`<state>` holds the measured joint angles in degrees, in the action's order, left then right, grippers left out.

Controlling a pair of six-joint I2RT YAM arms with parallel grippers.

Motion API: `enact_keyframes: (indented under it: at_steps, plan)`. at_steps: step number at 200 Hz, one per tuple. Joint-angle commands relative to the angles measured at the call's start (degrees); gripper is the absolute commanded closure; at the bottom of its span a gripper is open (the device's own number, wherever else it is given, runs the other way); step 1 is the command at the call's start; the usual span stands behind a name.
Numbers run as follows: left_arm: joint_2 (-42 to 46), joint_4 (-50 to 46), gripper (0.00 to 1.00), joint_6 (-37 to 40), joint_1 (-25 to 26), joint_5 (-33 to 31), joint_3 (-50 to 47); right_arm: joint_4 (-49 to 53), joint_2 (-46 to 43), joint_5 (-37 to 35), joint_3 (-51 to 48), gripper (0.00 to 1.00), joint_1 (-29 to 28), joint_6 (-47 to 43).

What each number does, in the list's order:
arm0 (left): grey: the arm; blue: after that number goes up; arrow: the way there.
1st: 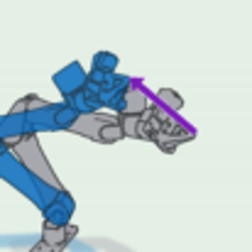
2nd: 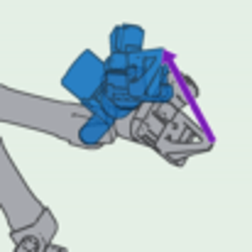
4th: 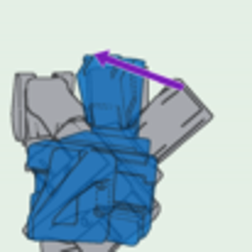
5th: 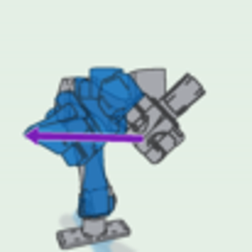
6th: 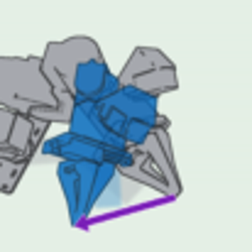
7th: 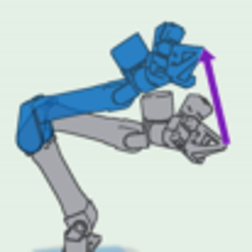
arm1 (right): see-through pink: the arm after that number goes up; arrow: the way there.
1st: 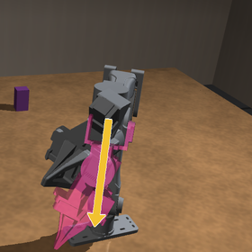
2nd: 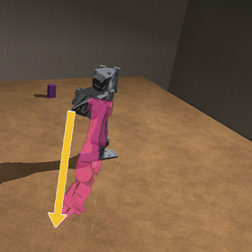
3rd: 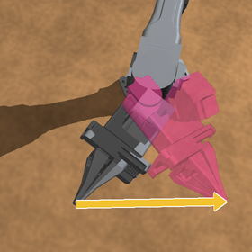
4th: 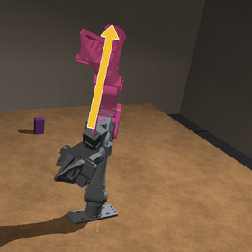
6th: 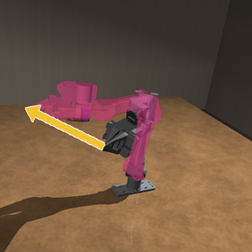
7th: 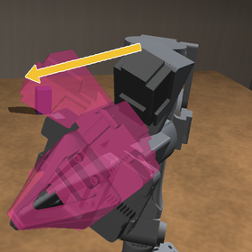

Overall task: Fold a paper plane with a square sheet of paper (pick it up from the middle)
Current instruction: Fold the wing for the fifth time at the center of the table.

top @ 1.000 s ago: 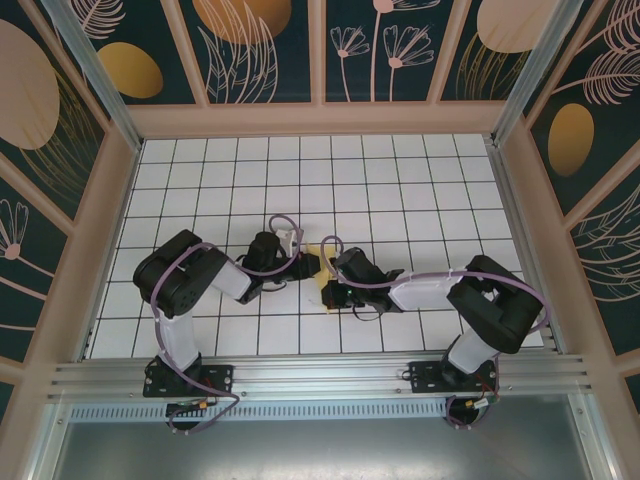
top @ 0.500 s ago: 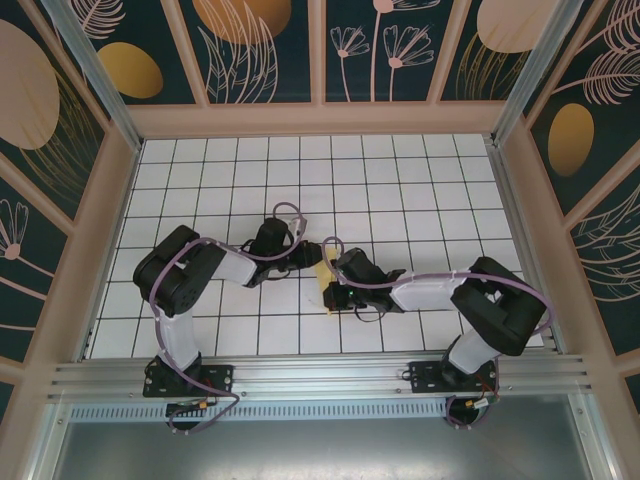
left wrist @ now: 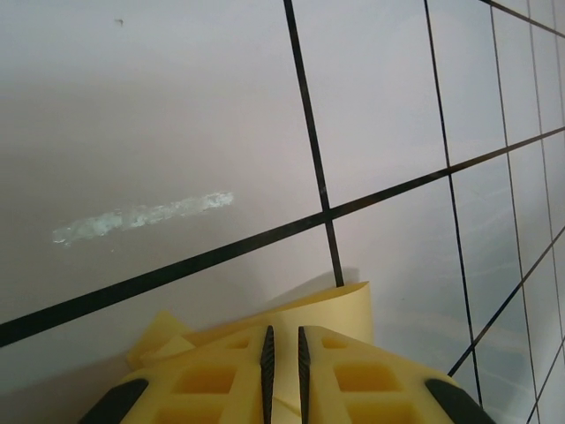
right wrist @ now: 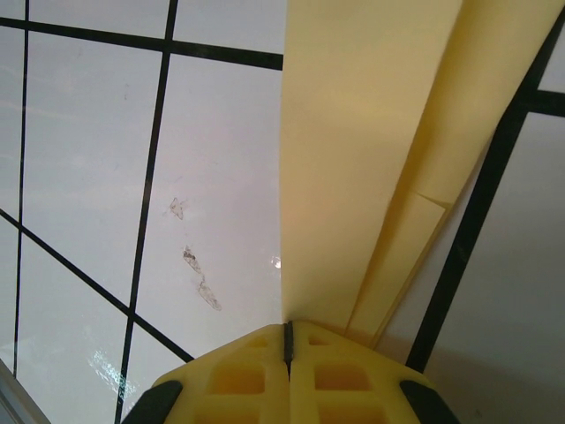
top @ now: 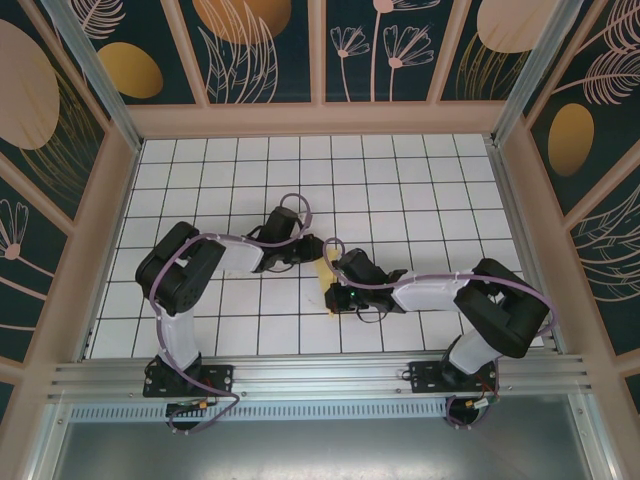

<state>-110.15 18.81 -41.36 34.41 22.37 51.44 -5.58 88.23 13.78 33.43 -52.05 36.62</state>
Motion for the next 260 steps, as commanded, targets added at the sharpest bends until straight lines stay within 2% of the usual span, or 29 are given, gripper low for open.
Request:
enact_keyframes:
  at_steps: [1,76,94,114,151,203,260]
  plan:
    - [-4.1,-8.3,0.81,4.3,-1.4,-11.2,2.6,6.9,-0.3,1.4,-2.4,0.95,0.2,-0.8]
    - [-6.2,-18.4,0.79,11.0,-1.3,-16.1,14.0,6.0,-0.8,1.9,-3.2,0.95,0.7,-1.0]
    - [-7.4,-19.9,0.79,11.7,-1.4,-19.0,16.2,5.9,-0.7,2.4,-3.1,0.95,0.9,-1.6]
    - [-8.1,-20.8,0.79,12.2,-1.6,-17.5,18.3,5.7,-0.3,2.9,-2.7,0.95,1.1,-2.5]
    - [-6.9,-21.0,0.79,11.9,-1.7,-16.2,18.2,7.4,-0.2,2.6,-2.3,0.96,1.8,-2.7]
    - [-5.0,-19.2,0.78,10.5,-1.7,-14.2,14.7,7.6,-10.4,2.1,1.3,0.95,4.1,-1.8]
    - [-1.7,-19.4,0.74,10.2,-1.7,-15.9,15.0,6.3,-3.5,4.2,7.3,0.95,4.7,-3.3]
